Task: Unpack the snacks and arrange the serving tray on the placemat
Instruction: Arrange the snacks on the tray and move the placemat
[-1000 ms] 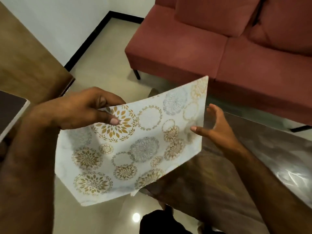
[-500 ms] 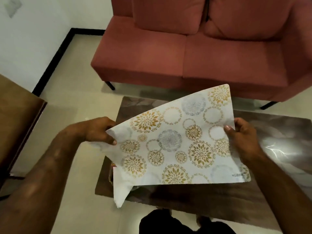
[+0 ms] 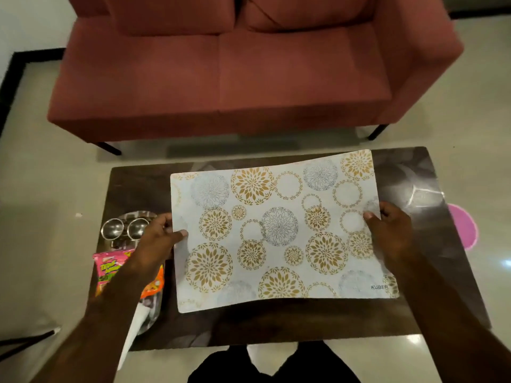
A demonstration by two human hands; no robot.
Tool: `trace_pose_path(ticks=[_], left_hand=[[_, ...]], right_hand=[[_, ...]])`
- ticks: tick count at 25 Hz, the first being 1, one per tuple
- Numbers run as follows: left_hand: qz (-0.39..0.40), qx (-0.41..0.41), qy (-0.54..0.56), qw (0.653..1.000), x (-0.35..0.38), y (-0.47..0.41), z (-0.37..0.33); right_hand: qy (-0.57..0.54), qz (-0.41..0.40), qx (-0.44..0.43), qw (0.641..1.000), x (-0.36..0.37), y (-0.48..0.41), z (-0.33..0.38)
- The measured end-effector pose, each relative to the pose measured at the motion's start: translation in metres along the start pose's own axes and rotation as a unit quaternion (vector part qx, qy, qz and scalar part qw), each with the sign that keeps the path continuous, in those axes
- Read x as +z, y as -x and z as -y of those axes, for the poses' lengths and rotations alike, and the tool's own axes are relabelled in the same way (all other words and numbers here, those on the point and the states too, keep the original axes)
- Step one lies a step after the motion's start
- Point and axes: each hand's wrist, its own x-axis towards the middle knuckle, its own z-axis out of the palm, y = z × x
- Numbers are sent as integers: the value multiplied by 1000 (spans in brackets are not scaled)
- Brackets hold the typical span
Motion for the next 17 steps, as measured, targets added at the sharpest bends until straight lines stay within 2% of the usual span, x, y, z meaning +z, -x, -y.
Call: trace_pose_path(ticks=[3,8,12,17], left_hand=[[-41,-3,-48,998,87,-21,-4],[-57,-10,-139,989,202,-82,-8],[-65,-32,-122,990,249,-128,8],[-81,-58,-169,981,279,-185,37]], right_hand=[[5,-4,24,1000,-33,-52,-23],[47,-5,58,997,-67,-148,-65],[65,-10,64,996,-70,-212,-92],[107,-12,51,993,-51,-265,-115]])
